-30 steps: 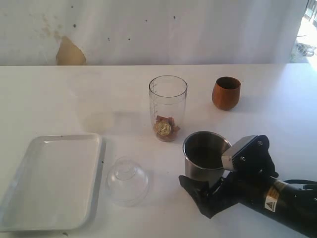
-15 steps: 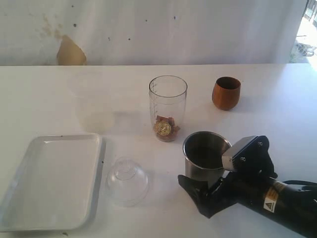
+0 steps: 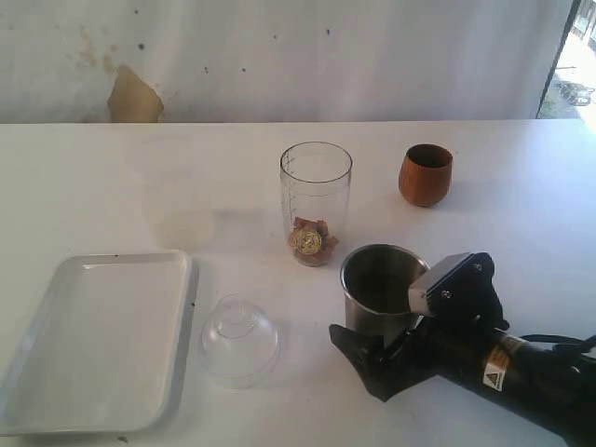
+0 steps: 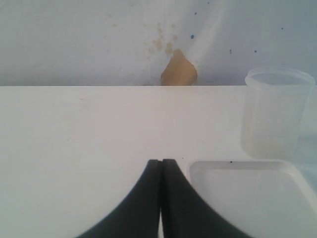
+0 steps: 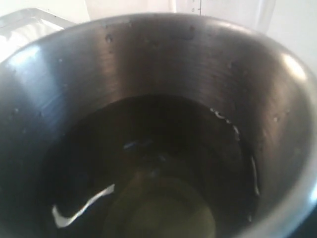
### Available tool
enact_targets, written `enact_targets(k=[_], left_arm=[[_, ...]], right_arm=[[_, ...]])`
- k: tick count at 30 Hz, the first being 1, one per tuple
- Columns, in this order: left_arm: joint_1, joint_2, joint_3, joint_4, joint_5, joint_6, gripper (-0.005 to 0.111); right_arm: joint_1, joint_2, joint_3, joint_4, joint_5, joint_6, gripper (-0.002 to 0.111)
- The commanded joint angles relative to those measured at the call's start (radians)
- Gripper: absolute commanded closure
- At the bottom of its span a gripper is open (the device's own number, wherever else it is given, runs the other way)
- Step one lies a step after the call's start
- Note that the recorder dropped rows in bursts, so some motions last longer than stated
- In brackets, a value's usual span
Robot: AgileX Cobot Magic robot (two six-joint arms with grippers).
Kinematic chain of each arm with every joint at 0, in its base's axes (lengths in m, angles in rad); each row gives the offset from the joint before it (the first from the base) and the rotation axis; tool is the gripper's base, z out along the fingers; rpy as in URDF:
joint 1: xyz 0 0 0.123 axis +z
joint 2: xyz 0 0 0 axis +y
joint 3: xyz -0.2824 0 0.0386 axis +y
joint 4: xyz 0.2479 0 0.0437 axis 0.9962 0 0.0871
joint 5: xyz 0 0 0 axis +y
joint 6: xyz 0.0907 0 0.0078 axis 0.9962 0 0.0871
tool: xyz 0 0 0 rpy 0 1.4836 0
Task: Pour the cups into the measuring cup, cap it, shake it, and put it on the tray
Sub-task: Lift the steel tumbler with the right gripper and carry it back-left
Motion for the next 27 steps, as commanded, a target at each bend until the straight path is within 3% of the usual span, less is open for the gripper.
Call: enact_targets(k=[1,16,20,27], left_arm=[[-0.004,-0.005,0.005,0.001,0.002,0.000,0.107],[-0.004,-0.005,0.005,0.001,0.002,0.000,0.107],[-0.004,-0.005,0.005,0.001,0.002,0.000,0.107],[-0.004,-0.005,0.005,0.001,0.002,0.000,0.107]], right_arm=[[0.005,0.008,-0.006,0.000,-0.016,-0.011,0.003],[0.005,0.008,-0.006,0.001,-0.034,-0.011,0.006],[0.005,0.008,-0.006,0.001,-0.036,-0.011,0.022],[0.005,0.008,-0.006,0.001,-0.036,-0.011,0.071]])
